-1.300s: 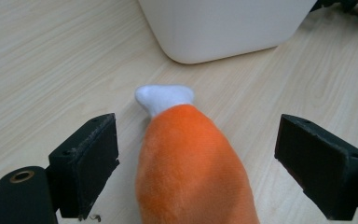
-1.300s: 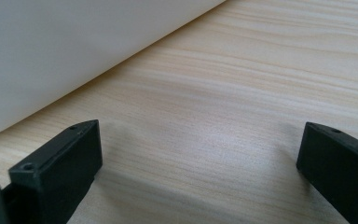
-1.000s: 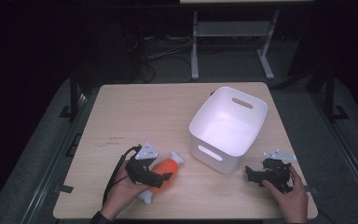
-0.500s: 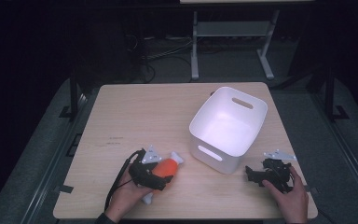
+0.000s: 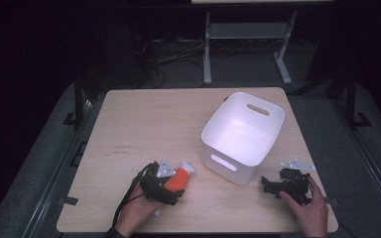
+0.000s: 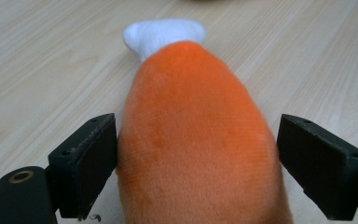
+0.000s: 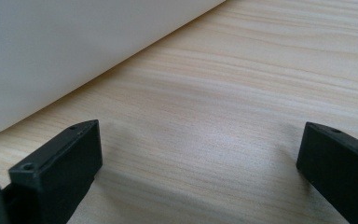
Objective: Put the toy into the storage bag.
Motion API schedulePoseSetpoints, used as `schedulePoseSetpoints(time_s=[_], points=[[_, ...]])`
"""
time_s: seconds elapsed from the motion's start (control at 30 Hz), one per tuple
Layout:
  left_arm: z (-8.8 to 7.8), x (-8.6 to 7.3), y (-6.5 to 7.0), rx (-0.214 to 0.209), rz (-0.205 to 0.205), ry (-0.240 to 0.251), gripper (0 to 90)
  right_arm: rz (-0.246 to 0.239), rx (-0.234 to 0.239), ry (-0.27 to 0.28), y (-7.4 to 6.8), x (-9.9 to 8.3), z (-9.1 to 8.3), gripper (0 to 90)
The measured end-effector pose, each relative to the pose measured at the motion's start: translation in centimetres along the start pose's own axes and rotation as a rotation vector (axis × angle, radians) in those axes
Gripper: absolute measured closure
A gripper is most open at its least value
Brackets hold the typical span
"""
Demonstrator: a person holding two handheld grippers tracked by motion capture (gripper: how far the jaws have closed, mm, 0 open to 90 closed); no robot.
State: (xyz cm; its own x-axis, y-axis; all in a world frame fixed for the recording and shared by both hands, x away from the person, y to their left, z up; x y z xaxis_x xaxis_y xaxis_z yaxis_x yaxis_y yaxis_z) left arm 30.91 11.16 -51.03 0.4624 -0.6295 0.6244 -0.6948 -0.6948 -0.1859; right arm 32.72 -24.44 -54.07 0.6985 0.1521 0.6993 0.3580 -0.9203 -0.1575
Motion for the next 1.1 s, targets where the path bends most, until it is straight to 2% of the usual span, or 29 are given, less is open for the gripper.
schedulePoseSetpoints(time_s=[0.43, 0.67, 0.87, 1.1], points=[[0.54, -0.46, 0.15, -0.03, -0.008, -0.026, 14.0, -0.003, 0.0, -0.001, 0.01, -0.01, -0.01, 0.0], [0.41, -0.44, -0.15, -0.049, -0.019, -0.019, 20.3, -0.003, 0.0, -0.002, 0.02, -0.01, -0.01, 0.0], [0.3, -0.47, -0.36, -0.077, -0.037, -0.019, 23.1, 0.0, 0.001, 0.0, -0.01, 0.0, 0.0, 0.0], [-0.02, -0.49, -0.68, -0.098, -0.034, -0.014, 23.8, 0.0, 0.001, 0.0, -0.01, 0.0, 0.0, 0.0]])
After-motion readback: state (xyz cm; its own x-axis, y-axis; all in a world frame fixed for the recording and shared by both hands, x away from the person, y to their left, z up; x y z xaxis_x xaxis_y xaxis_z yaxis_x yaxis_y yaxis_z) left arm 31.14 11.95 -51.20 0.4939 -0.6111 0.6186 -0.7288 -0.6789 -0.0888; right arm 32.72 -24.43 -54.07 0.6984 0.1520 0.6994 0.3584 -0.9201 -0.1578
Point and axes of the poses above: each handheld gripper's, and its own axes: z roughly forward along the jaws, x roughly out of its top, y roughly to its right, the point moved 8 cm from there along z, roughly forward along the jaws, and after that the axes turned 11 degrees about x, right-handed, at the moved point
